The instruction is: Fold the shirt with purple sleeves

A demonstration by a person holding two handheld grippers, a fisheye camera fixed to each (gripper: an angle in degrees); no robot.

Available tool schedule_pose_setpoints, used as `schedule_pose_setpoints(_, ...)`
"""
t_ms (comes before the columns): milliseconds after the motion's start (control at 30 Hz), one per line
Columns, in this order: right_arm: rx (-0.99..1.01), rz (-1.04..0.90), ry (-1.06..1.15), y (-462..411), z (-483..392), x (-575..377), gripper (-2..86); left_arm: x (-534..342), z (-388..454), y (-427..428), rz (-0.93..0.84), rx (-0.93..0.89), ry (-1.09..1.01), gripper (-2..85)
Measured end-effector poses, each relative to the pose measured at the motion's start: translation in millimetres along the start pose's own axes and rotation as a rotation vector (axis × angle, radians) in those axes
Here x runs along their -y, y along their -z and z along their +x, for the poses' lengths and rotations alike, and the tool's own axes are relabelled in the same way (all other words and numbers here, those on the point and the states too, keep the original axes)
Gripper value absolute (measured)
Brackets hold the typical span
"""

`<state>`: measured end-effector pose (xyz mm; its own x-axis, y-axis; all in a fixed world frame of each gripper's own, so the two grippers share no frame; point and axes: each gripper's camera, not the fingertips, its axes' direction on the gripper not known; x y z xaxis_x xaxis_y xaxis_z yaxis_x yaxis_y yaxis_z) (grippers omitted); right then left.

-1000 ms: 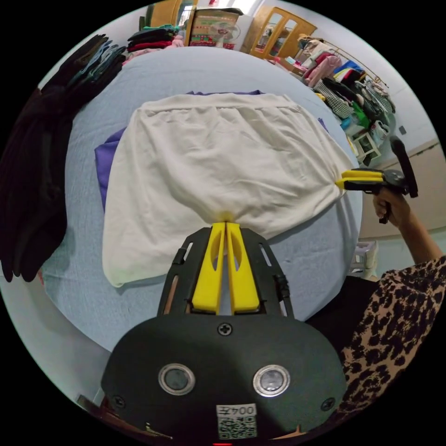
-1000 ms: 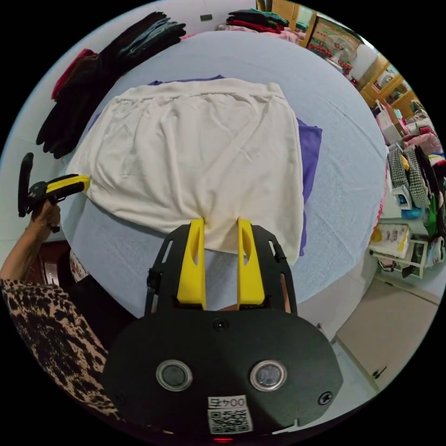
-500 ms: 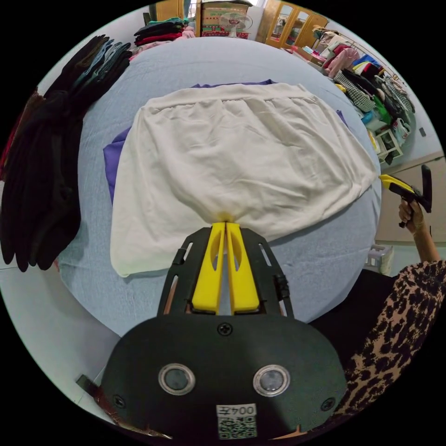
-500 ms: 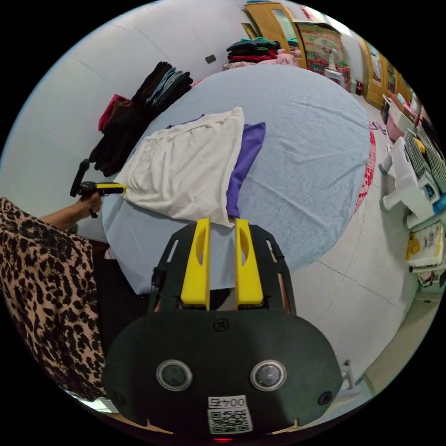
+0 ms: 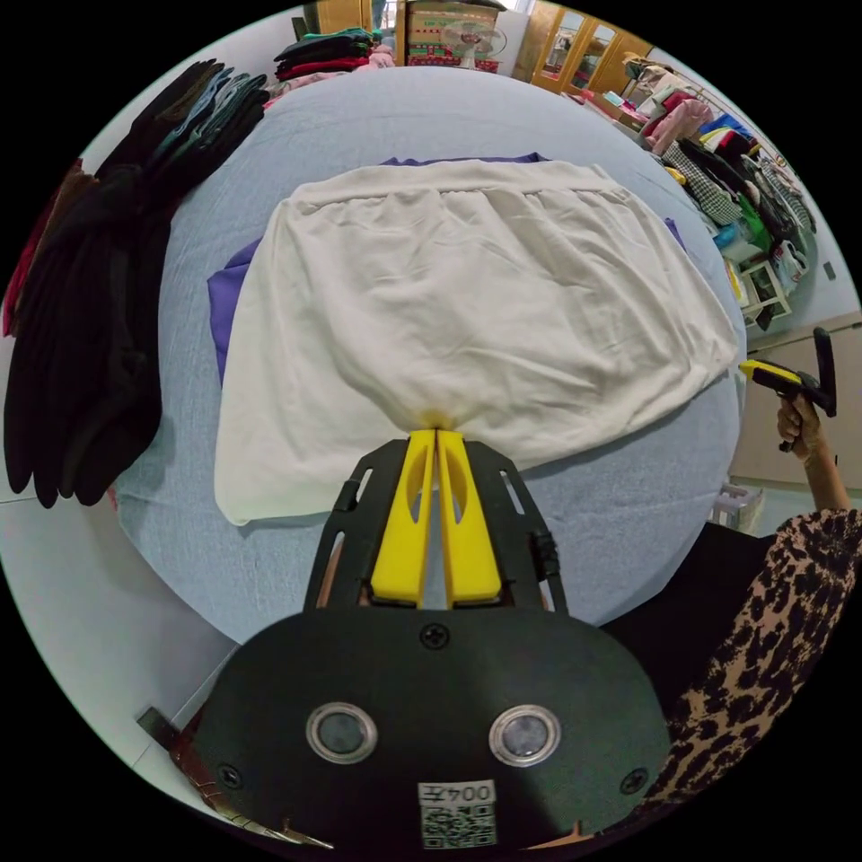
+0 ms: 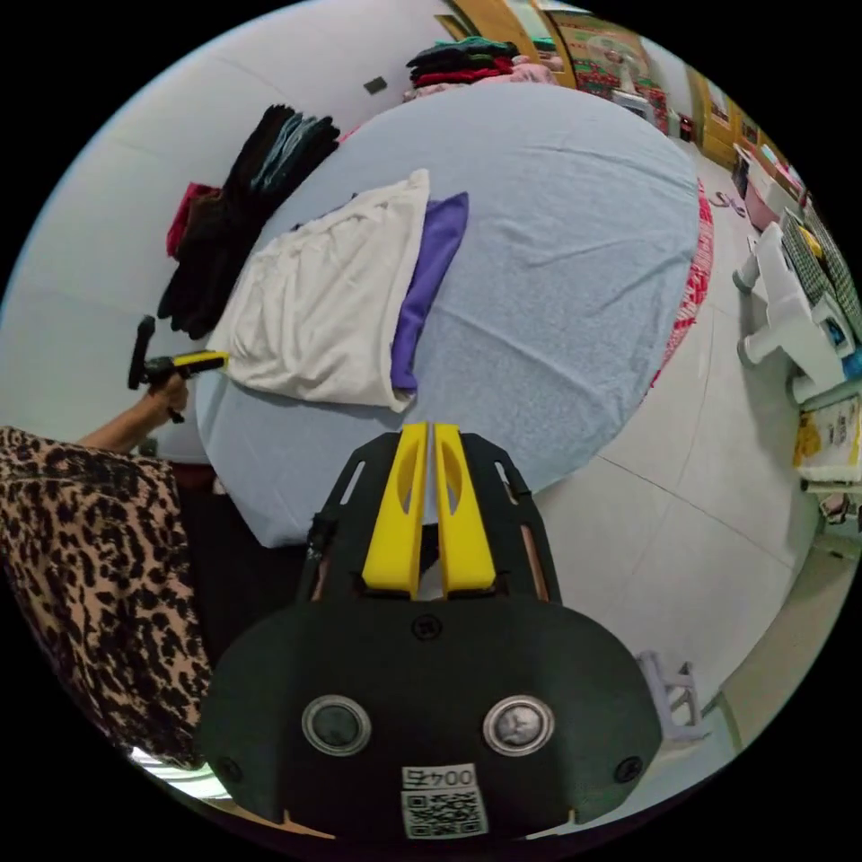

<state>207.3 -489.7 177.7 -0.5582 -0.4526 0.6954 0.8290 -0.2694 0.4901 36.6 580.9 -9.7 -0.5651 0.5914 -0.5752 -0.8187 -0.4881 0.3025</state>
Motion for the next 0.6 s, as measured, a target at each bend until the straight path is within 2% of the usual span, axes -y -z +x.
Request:
schedule_pose_setpoints(67,0.125,0.065,-0.024,14.9,6.2,7.2,8.5,-0.3,3.0,-1.3,0.003,0.005,0.001,0.2)
schedule_pose_setpoints(200,0.198,0.117,-0.065,5.3,-0.2,38.8,9.2,-2.3,5.4,-3.1,0.013,0.002,0.017,0.2)
schedule_pose_setpoints(233,0.188,0.100,-0.074,-5.9,-7.4,51.7,7.9,-3.2,6.2,-3.7,0.016,0.001,0.024,0.2)
schedule_pose_setpoints(333,-0.021,-0.034,-0.030,-39.0,-30.7,74.9,6.5,-4.8,8.7,-5.0,0.020,0.005,0.029,0.2)
schedule_pose_setpoints(433,-0.029,-0.055,-0.037,-35.7,-38.4,84.4,7.7,-6.7,11.1,-6.2,0.022,0.011,0.024,0.2)
schedule_pose_setpoints(600,-0.100,-0.065,0.121,-24.7,-106.8,116.3,8.6,-11.3,10.2,-8.1,0.028,-0.008,0.046,0.2)
